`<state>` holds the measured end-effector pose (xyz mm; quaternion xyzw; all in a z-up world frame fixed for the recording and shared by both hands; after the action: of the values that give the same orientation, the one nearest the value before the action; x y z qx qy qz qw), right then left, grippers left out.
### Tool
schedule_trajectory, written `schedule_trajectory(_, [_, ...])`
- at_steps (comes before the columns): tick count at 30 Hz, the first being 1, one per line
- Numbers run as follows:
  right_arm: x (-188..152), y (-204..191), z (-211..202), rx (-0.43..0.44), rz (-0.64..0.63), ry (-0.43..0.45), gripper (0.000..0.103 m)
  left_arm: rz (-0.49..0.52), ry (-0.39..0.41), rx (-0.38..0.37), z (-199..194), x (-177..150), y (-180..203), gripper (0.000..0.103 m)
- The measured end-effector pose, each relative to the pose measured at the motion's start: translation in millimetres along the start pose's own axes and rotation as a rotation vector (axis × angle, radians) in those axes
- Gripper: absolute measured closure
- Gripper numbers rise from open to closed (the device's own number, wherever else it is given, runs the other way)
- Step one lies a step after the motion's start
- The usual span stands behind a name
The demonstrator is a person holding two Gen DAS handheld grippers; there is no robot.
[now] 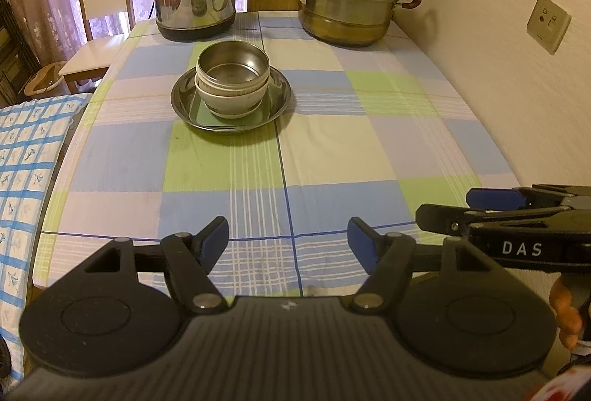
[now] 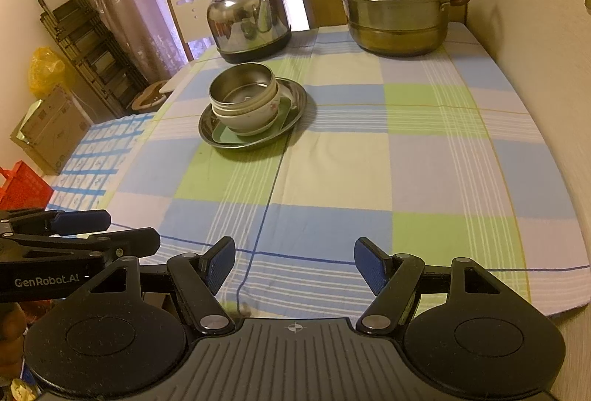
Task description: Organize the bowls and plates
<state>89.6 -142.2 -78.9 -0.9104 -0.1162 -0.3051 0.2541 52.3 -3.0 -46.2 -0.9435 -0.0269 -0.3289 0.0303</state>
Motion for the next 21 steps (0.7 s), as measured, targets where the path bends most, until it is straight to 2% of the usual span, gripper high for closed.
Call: schedule_trajectory(21, [0.7,1.0,-3.4,-0.002,-0.001,0.007,0.032,0.001,0.013,0.000,-3.6,-1.2,1.9,0.034])
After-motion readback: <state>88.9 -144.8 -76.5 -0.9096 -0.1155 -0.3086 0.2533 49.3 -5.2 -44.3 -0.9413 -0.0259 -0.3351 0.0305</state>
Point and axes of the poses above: each gripper's, at about its wrist camera, not at the fingertips, and z roughly the way its jaws point, y to its right, x to its top, the point moved 6 cm from there along z, roughly the way its jaws point, and after that the axes turned 8 degrees about x, right-handed, at the moved point
